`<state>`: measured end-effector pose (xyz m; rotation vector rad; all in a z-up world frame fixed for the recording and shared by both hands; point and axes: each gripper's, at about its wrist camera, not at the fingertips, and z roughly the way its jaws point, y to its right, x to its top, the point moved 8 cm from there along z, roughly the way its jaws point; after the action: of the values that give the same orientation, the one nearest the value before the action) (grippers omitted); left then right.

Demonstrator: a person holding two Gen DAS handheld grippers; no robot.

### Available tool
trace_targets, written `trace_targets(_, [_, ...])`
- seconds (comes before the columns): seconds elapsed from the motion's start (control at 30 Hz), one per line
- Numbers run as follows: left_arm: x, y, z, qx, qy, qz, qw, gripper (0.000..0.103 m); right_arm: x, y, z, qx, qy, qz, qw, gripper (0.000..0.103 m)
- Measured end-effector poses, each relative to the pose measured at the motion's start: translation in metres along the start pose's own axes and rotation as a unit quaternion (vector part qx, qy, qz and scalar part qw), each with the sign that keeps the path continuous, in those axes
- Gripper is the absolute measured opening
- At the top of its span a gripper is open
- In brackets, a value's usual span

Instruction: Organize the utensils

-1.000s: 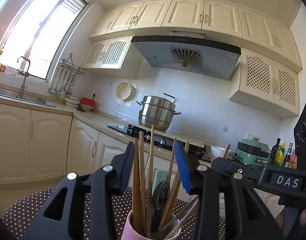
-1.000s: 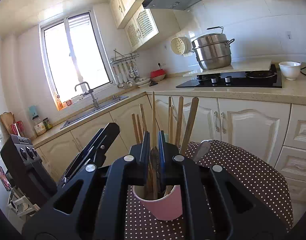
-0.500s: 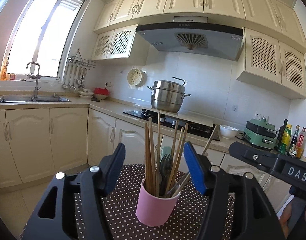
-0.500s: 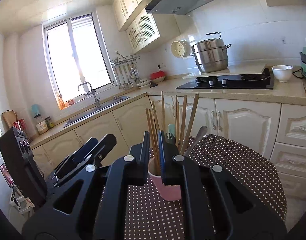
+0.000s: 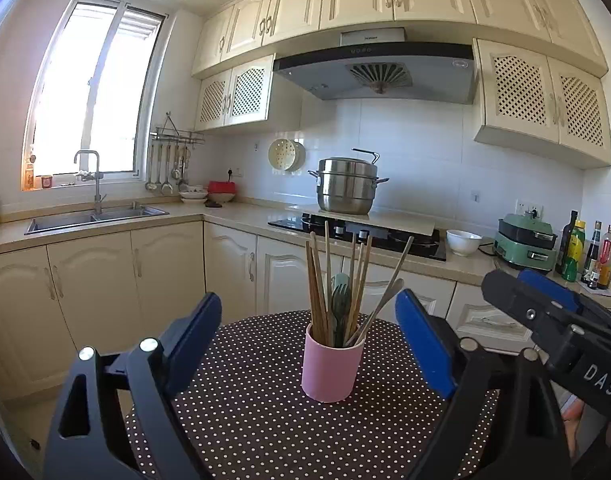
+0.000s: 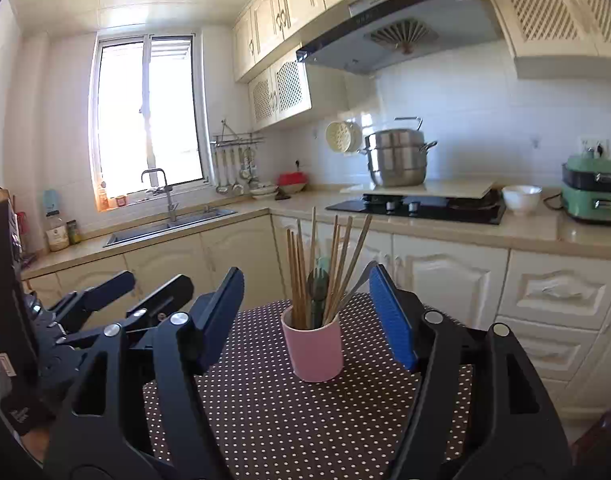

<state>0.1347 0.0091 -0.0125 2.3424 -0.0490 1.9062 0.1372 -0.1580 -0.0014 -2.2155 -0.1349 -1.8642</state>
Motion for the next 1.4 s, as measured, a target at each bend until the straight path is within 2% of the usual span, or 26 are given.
trace_targets(0.2, [0.010, -0.004, -0.032, 0.011, 0.017, -0.001, 0.9998, 0.089, 0.001, -0.009, -0.026, -0.018, 0.024, -0.024, 0.999, 0.073])
trace_targets(0.47, [0.016, -0.005, -0.054, 0.024, 0.034, 0.006, 0.9991, 0.090, 0.004, -0.016, -0.040, -0.027, 0.041, -0.036, 0.998, 0.074])
trace_targets(1.4, [0.017, -0.001, -0.046, 0.035, 0.042, 0.027, 0.9982, 0.090, 0.001, -0.011, -0.035, -0.030, 0.036, -0.030, 0.998, 0.074])
